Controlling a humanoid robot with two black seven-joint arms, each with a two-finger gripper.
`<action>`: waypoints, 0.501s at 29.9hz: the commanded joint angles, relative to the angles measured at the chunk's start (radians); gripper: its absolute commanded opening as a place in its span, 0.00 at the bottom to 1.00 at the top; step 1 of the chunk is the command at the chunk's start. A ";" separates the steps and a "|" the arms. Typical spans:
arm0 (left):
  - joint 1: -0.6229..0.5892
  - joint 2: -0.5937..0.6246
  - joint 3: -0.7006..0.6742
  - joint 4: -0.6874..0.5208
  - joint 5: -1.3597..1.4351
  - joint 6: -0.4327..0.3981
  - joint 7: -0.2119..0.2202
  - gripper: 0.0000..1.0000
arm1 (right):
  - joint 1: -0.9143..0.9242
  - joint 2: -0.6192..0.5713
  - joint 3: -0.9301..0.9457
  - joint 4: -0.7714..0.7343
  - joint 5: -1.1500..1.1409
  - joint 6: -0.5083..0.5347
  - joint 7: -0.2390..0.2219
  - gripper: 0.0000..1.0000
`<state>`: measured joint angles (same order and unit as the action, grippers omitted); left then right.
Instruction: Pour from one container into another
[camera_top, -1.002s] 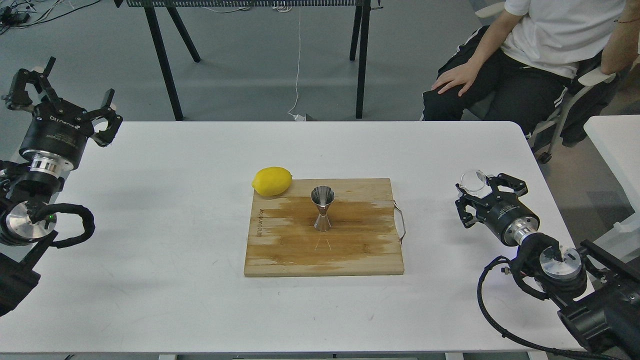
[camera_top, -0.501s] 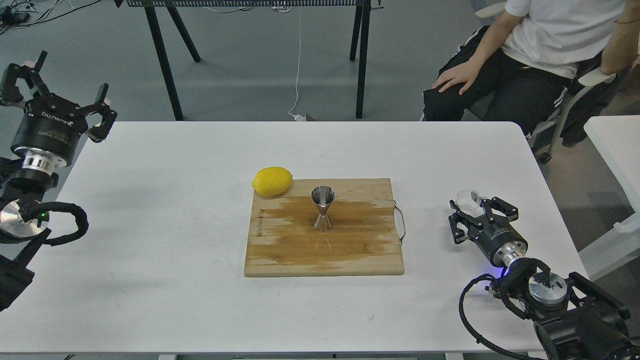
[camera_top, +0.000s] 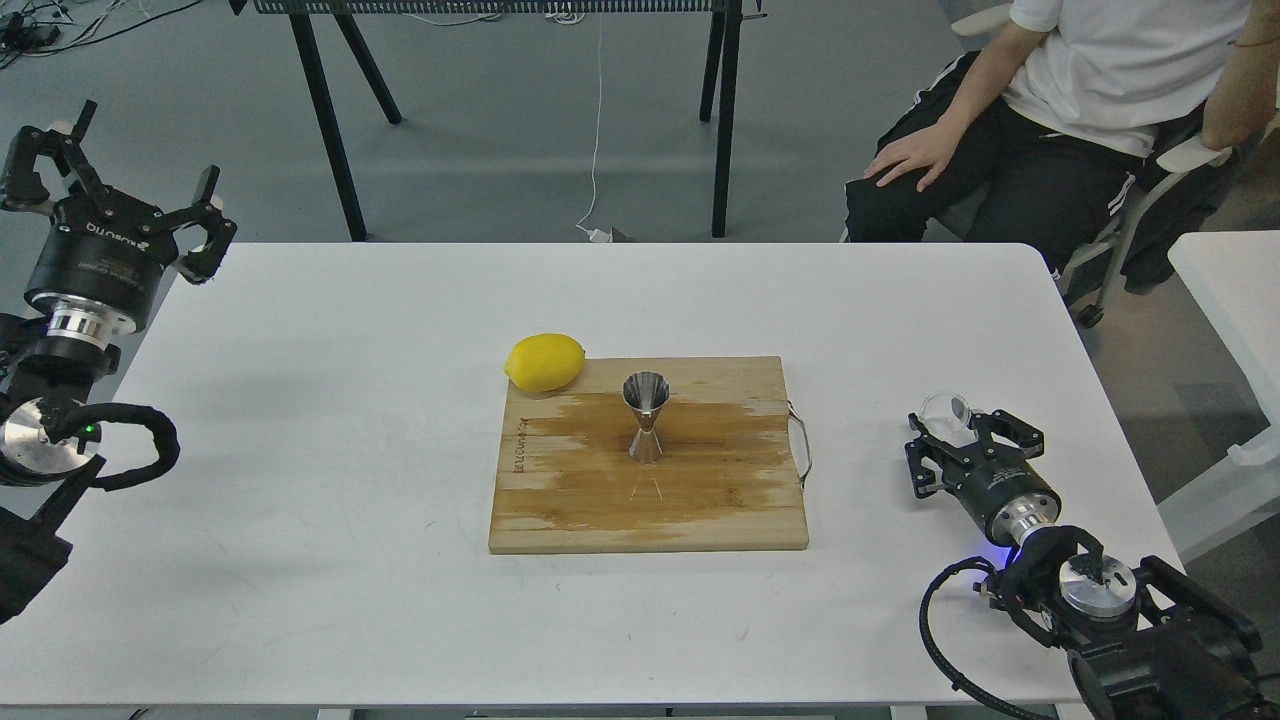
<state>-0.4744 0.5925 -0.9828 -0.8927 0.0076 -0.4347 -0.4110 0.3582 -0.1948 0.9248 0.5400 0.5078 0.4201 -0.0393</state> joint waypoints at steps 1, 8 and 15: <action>-0.001 0.003 0.000 0.000 0.000 0.001 0.000 1.00 | -0.001 0.000 0.002 0.000 0.000 0.003 0.006 0.85; -0.001 0.004 0.000 -0.002 -0.005 0.002 0.000 1.00 | -0.018 0.000 0.054 0.009 0.000 0.046 -0.007 0.58; -0.001 0.006 0.001 -0.003 -0.005 0.010 0.005 1.00 | -0.022 0.011 0.095 0.006 0.023 0.049 -0.028 0.45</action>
<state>-0.4756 0.5984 -0.9827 -0.8944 0.0026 -0.4287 -0.4097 0.3369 -0.1931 0.9994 0.5490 0.5157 0.4691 -0.0623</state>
